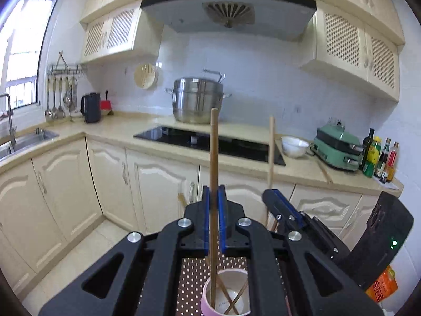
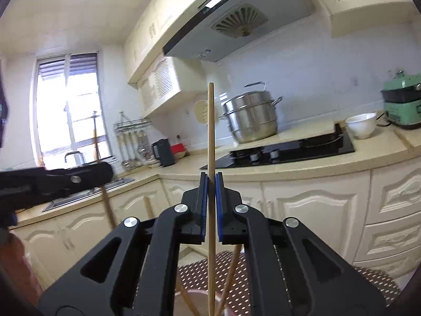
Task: Organize utensils
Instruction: 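Lower both chopsticks into the pink cup and open both grippers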
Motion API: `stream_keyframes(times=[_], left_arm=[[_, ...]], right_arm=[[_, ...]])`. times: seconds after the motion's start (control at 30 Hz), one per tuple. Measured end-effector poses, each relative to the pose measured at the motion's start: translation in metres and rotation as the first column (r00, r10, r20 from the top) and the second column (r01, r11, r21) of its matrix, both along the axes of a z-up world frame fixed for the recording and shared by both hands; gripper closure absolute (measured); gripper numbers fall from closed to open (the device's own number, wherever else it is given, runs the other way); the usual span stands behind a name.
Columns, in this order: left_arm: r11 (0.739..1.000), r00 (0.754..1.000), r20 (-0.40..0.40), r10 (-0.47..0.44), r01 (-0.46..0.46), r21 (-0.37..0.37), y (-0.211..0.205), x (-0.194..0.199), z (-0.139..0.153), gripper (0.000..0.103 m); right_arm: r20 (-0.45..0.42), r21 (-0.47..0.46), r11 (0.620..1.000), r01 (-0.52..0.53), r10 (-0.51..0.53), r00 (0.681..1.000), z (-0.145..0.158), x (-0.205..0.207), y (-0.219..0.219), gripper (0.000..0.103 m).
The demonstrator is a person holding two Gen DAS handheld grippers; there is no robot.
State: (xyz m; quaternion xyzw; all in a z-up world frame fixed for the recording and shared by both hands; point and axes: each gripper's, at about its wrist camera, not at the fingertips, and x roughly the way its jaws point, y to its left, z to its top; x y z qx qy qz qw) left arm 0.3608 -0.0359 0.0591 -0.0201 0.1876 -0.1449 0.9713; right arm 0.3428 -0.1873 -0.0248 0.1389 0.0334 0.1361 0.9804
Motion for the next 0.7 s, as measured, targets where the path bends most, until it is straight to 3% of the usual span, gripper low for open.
stream_keyframes(times=[0.2, 0.3, 0.33, 0.37, 0.4, 0.57, 0.63, 0.7], left_arm=[[0.997, 0.997, -0.075, -0.019, 0.024, 0.069, 0.000, 0.003, -0.042, 0.096], [0.992, 0.999, -0.038, -0.006, 0.011, 0.127, -0.001, -0.008, -0.056, 0.094], [0.987, 1.000, -0.021, 0.006, -0.003, 0.159, -0.002, -0.012, -0.059, 0.083], [0.985, 1.000, -0.013, 0.008, -0.006, 0.171, -0.002, -0.016, -0.062, 0.066], [0.985, 1.000, -0.004, 0.004, -0.003, 0.174, -0.001, -0.021, -0.064, 0.063], [0.984, 1.000, 0.002, 0.030, -0.030, 0.175, 0.006, -0.041, -0.067, 0.062], [0.987, 0.999, -0.009, 0.039, -0.037, 0.159, 0.012, -0.050, -0.066, 0.062], [0.987, 0.999, -0.007, 0.046, -0.044, 0.154, 0.016, -0.060, -0.065, 0.062]], right_arm=[[-0.054, -0.072, 0.996, -0.056, 0.052, 0.997, -0.031, -0.005, 0.009, 0.097], [-0.107, -0.112, 0.990, -0.084, 0.072, 0.992, -0.039, -0.008, 0.013, 0.096], [-0.129, -0.115, 0.988, -0.105, 0.090, 0.987, -0.040, -0.010, 0.013, 0.096], [-0.151, -0.123, 0.985, -0.120, 0.101, 0.983, -0.041, -0.013, 0.014, 0.096], [-0.165, -0.129, 0.984, -0.125, 0.103, 0.981, -0.041, -0.015, 0.014, 0.096], [-0.245, -0.112, 0.985, -0.128, 0.097, 0.964, -0.043, -0.035, 0.011, 0.095], [-0.285, -0.072, 0.985, -0.154, 0.128, 0.950, -0.042, -0.043, 0.010, 0.091], [-0.301, -0.065, 0.986, -0.152, 0.126, 0.945, -0.038, -0.055, 0.012, 0.080]])
